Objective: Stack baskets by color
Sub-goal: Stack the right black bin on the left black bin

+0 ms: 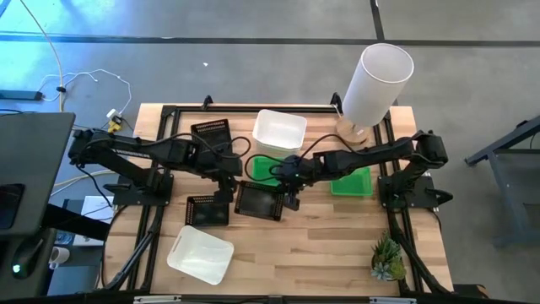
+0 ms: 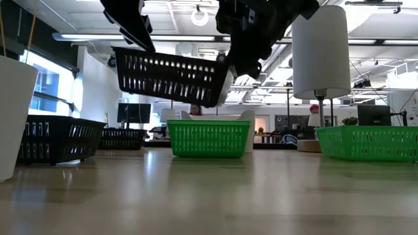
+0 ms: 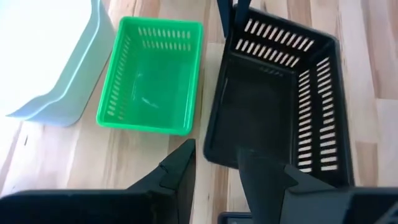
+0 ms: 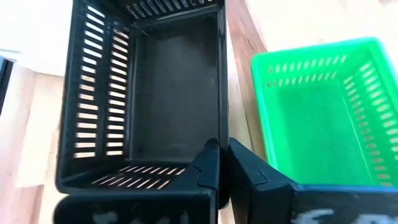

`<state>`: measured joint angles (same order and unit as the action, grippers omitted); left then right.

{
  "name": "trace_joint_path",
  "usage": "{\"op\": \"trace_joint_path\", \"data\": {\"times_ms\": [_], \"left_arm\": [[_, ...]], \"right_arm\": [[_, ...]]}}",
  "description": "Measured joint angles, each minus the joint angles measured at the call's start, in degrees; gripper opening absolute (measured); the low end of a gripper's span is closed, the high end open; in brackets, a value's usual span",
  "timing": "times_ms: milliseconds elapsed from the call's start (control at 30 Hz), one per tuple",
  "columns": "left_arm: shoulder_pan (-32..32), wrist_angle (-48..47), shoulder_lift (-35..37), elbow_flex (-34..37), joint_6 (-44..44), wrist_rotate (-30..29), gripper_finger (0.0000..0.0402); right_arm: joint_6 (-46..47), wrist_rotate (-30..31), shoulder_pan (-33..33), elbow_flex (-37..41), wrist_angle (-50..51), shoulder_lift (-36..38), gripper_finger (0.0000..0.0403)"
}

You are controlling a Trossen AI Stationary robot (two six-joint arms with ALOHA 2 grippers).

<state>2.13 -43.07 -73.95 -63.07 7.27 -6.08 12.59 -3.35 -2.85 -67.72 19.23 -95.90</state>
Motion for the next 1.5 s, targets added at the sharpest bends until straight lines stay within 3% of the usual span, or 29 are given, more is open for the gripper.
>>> {"op": "trace_joint_path", "data": {"times_ms": [367,767,900,1067,1200,1333,1500], "left_arm": [[0.0,1.0,-3.3,0.0,0.0,1.2,0.0106],[0.0,1.0,-6.7,0.0,-2.0,2.9,0.0103],[0.0,1.0,-6.8,0.0,-2.4,2.9,0.0076],[0.0,1.0,-6.8,0.0,-3.8,2.9,0.0013],[0.0,0.9,-6.8,0.0,-4.5,2.9,0.0008],[0.0,0.3,-6.8,0.0,-4.5,2.9,0.0003],[0.0,-2.3,-6.8,0.0,-4.5,2.9,0.0001]], "right_arm": [[0.0,-1.0,-1.0,-1.2,-2.7,-0.1,0.0],[0.0,0.1,-1.0,-4.1,1.6,-0.2,0.0],[0.0,0.1,-1.0,-4.2,1.6,-0.2,0.0],[0.0,0.1,-1.0,-4.2,1.5,-0.2,0.0],[-0.8,0.2,-1.0,-4.2,1.5,-0.2,0.0],[-1.1,1.2,-1.0,-4.2,1.3,-0.2,0.0025],[0.2,3.0,-0.9,-4.2,1.1,-0.2,0.0091]]}}
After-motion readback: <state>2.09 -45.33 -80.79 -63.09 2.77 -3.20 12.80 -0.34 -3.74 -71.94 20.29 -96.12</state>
